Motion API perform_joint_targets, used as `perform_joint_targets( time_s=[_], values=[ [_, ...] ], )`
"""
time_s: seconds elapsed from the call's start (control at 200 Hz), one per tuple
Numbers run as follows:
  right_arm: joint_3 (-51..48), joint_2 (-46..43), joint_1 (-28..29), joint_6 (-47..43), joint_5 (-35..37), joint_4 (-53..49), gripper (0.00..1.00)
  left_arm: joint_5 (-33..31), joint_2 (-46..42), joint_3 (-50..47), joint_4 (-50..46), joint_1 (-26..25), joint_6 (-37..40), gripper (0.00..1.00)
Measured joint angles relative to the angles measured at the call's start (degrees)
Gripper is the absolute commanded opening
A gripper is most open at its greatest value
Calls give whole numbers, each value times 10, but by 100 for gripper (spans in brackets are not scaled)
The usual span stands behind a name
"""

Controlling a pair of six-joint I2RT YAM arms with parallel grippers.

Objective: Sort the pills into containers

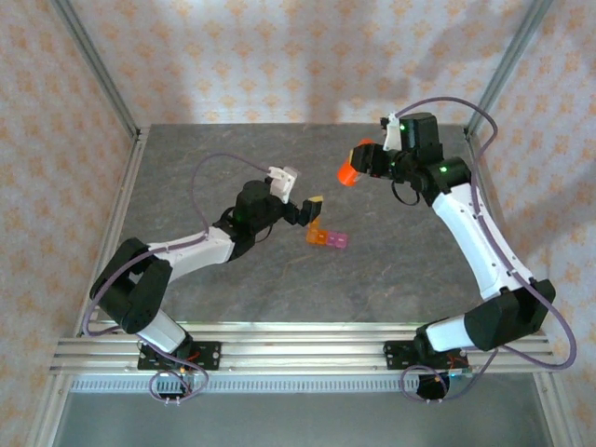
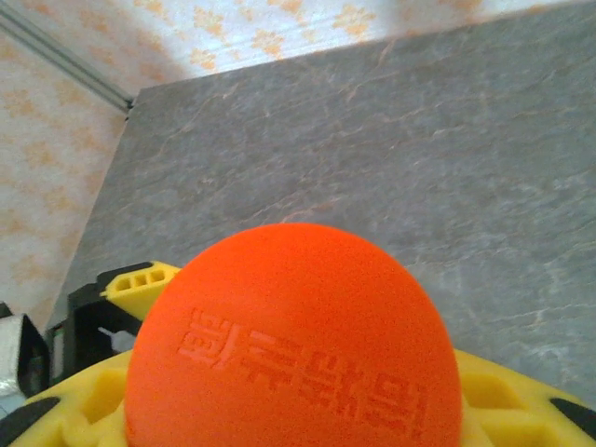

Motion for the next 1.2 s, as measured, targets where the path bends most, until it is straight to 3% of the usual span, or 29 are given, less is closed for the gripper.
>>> perform_joint_targets(
  time_s=[0.3,0.536,0.866,1.196],
  values=[
    [36,51,0,31,-70,-42,35,64,26,-54,143,0,14,100],
    [87,86,16,28,-85,-86,35,93,64,-63,241,0,-3,100],
    [166,154,75,-2,-78,-145,35,106,65,-65,265,-3,-1,99],
    [161,166,101,-16,-56,-153,34,106,61,-71,276,-3,-12,96]
  ],
)
